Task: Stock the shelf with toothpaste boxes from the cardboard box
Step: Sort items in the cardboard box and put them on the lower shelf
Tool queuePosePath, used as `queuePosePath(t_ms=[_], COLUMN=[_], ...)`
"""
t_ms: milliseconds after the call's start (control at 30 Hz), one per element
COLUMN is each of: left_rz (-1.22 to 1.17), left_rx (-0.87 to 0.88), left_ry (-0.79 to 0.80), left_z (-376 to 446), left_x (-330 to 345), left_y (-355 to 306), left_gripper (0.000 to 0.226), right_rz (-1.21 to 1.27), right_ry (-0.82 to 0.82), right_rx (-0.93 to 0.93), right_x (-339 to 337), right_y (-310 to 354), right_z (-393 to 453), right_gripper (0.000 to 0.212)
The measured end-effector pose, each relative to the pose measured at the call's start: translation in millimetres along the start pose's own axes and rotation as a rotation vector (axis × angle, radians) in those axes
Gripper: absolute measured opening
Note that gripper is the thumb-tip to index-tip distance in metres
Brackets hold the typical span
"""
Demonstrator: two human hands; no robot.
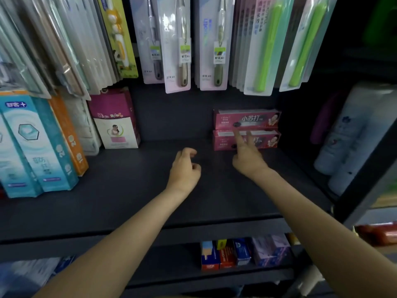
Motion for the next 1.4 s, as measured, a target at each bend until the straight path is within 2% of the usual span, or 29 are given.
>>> queuePosePath(t_ms=[67,167,200,267,333,400,533,633,700,800,900,967,1067,1233,1400], left_rz=[-0.014,-0.025,-0.019,0.018,0.058,0.166,0.442,0.475,0.48,0.514,0.504,0.478,0.452,0.455,0.484], left_rx=[0.072,0.36,0.458,0.575,0.55,0.454,0.328,0.217,0.18,0.18,0.188,0.199,0.194,0.211,0.275], left_ry=[-0.057,-0.128,-0.107,0.005,0.178,0.389,0.776,0.881,0.905,0.949,0.942,0.954,0.977,0.973,0.982], left_z=[-20.7,-82.0,-109.2,-166.8,-216.5,-260.7,-329.2,-365.4,-388.7,-408.7,-421.3,-431.9,-445.6,-462.2,-470.1], left_x=[-7.1,-16.7,-13.9,6.4,42.1,81.8,140.1,156.4,166.2,177.7,186.0,188.1,189.2,186.7,182.3], left_y=[-8.9,-29.5,-31.1,-18.3,13.9,54.6,133.3,180.9,203.0,215.7,226.9,231.9,237.3,239.3,237.2], left_gripper=[0.034,0.03,0.028,0.026,0.027,0.027,0.036,0.034,0.034,0.036,0.038,0.036,0.031,0.032,0.034], right_rz=[0.034,0.131,0.159,0.173,0.126,0.031,-0.165,-0.221,-0.275,-0.393,-0.503,-0.559,-0.626,-0.808,-0.822], right_ry=[-0.027,-0.132,-0.143,-0.069,0.067,0.245,0.602,0.827,1.057,1.258,1.339,1.31,1.212,1.299,1.232], right_rx=[-0.183,-0.552,-0.645,-0.712,-0.652,-0.529,-0.143,-0.029,0.008,-0.088,-0.256,-0.279,-0.248,-0.243,-0.217], right_x=[10.2,9.5,10.8,28.6,64.1,111.8,210.0,281.6,330.0,376.3,415.5,432.4,437.6,428.7,431.9], right_y=[16.2,37.5,39.1,25.5,-7.3,-49.4,-142.6,-187.2,-208.6,-222.1,-229.4,-235.0,-243.5,-247.9,-235.6], right_z=[-29.6,-103.8,-132.4,-184.5,-221.9,-252.3,-303.9,-350.0,-395.0,-450.0,-485.3,-493.2,-485.3,-490.7,-486.7], right_gripper=[0.067,0.044,0.036,0.026,0.025,0.026,0.029,0.025,0.035,0.042,0.048,0.055,0.047,0.042,0.037])
Point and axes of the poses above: each hand's wrist, its own z-axis towards the middle knuckle, its own x-axis out of the palm, y = z × x, the point moved 7 cm from there along z, towards the middle knuckle, and after that the axes turned 11 degrees about z, right-handed, at the moved point
